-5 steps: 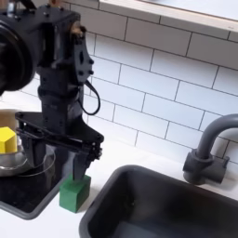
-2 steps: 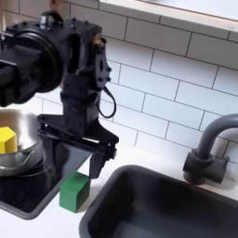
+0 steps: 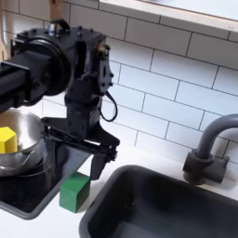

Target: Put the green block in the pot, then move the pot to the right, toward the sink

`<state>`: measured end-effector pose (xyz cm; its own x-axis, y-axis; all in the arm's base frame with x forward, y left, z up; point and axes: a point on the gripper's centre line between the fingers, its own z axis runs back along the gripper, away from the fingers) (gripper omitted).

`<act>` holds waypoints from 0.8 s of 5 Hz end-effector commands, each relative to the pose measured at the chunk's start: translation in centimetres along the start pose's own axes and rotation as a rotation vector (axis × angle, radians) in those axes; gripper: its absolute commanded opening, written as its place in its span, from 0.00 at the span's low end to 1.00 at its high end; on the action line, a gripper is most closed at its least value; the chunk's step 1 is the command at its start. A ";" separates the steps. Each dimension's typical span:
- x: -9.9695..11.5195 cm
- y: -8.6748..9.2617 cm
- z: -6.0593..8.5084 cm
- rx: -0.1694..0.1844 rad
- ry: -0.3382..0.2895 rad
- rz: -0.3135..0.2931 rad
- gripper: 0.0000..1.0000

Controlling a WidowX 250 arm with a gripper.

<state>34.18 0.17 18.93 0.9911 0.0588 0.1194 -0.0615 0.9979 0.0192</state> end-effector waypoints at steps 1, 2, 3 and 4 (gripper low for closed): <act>-0.2 -0.4 -1.2 -0.017 0.034 0.001 1.00; -0.3 -0.3 -1.8 -0.005 0.051 -0.002 1.00; -0.7 -0.7 -2.3 -0.011 0.064 -0.012 1.00; -0.6 -0.8 -3.2 -0.007 0.082 -0.020 1.00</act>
<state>34.12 -0.65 15.69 0.9984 0.0402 0.0408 -0.0408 0.9991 0.0124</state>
